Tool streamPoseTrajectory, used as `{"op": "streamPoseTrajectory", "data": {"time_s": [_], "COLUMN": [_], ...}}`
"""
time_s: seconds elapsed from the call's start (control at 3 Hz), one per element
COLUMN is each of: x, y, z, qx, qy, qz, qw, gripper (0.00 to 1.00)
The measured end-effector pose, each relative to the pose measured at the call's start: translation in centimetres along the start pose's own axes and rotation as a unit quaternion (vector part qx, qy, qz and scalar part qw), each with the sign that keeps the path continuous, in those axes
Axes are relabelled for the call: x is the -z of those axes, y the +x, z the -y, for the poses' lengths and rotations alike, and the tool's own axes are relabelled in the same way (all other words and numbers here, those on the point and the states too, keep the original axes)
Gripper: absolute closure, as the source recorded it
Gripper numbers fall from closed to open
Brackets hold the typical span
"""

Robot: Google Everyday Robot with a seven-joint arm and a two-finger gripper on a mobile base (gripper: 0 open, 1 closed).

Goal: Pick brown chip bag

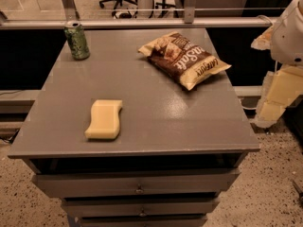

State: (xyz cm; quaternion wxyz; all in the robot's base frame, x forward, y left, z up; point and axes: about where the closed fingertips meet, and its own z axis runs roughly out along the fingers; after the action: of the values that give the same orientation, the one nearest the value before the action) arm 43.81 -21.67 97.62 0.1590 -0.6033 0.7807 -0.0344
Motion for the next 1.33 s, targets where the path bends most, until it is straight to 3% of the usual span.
{"op": "streamPoseTrajectory", "data": {"time_s": [0.33, 0.67, 1.33], "x": [0.0, -2.3, -7.5], "y": [0.0, -0.8, -5.4], "z": [0.0, 2.7, 10.8], "qx": [0.000, -0.003, -0.010], "qy": [0.001, 0.007, 0.051], "qz": [0.000, 0.037, 0.146], "qw": [1.0000, 0.9993, 0.9878], "gripper": [0.00, 0.00, 0.00]}}
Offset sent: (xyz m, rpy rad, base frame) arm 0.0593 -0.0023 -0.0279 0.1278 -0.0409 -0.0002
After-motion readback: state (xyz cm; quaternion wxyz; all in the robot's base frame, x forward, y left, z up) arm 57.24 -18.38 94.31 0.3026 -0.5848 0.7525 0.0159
